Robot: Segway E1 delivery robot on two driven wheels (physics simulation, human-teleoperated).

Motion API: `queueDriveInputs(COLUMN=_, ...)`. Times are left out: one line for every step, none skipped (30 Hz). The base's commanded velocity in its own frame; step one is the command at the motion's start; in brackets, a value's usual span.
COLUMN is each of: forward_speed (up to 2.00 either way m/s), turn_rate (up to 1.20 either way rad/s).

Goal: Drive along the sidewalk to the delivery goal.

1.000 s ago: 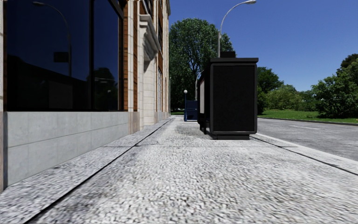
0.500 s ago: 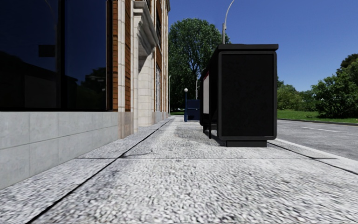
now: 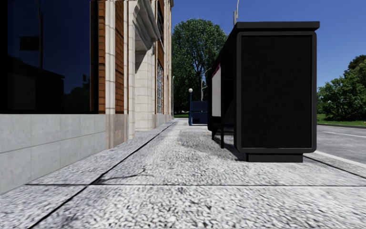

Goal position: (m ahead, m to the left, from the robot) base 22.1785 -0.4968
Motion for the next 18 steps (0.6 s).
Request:
queueDriveInputs(forward_speed=2.0, turn_rate=0.0)
queueDriveInputs(forward_speed=2.0, turn_rate=0.0)
queueDriveInputs(forward_speed=2.0, turn_rate=0.0)
queueDriveInputs(forward_speed=2.0, turn_rate=0.0)
queueDriveInputs(forward_speed=2.0, turn_rate=0.0)
queueDriveInputs(forward_speed=2.0, turn_rate=0.0)
queueDriveInputs(forward_speed=2.0, turn_rate=0.0)
queueDriveInputs(forward_speed=2.0, turn_rate=0.0)
queueDriveInputs(forward_speed=2.0, turn_rate=0.0)
queueDriveInputs(forward_speed=2.0, turn_rate=0.0)
queueDriveInputs(forward_speed=2.0, turn_rate=0.0)
queueDriveInputs(forward_speed=2.0, turn_rate=0.0)
queueDriveInputs(forward_speed=2.0, turn_rate=0.0)
queueDriveInputs(forward_speed=2.0, turn_rate=0.0)
queueDriveInputs(forward_speed=2.0, turn_rate=0.0)
queueDriveInputs(forward_speed=2.0, turn_rate=0.0)
queueDriveInputs(forward_speed=2.0, turn_rate=0.0)
queueDriveInputs(forward_speed=2.0, turn_rate=0.0)
